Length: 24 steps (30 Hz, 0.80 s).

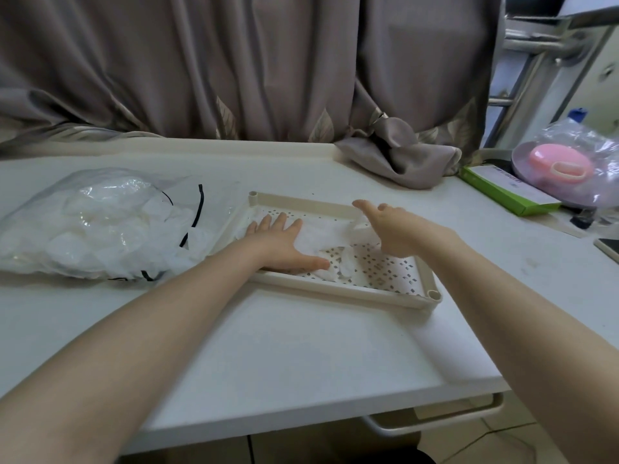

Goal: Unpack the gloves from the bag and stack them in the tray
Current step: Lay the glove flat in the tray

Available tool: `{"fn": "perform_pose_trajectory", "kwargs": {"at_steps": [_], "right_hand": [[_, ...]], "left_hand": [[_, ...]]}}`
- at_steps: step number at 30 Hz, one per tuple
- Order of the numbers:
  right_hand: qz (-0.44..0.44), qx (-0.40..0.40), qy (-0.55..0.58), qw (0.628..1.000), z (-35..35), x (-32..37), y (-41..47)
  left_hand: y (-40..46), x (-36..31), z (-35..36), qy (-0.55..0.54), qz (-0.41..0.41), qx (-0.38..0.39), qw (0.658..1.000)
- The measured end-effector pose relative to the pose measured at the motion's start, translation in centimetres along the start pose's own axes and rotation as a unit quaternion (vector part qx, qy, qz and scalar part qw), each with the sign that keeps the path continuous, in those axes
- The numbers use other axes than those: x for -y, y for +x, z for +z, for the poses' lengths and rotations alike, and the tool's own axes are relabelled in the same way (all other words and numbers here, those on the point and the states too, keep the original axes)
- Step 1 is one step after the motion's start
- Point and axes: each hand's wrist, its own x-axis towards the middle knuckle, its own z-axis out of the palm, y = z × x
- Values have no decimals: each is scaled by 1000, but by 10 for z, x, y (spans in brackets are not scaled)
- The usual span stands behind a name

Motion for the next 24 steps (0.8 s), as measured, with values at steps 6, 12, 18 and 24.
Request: {"fn": "perform_pose_trajectory", "kwargs": {"at_steps": [6, 12, 18, 24], "right_hand": [[40, -85, -15, 995, -3, 26, -11], [69, 0, 23, 997, 16, 37, -9], [-76, -131, -200, 968, 7, 24, -23], [2, -107, -161, 981, 4, 31, -23]], "left_hand": [[2, 2, 2, 4, -2, 1, 1000], [2, 2, 4, 3, -5, 3, 1000], [1, 2, 3, -6, 6, 4, 1000], [-5, -2, 1, -10, 28, 13, 999]]}}
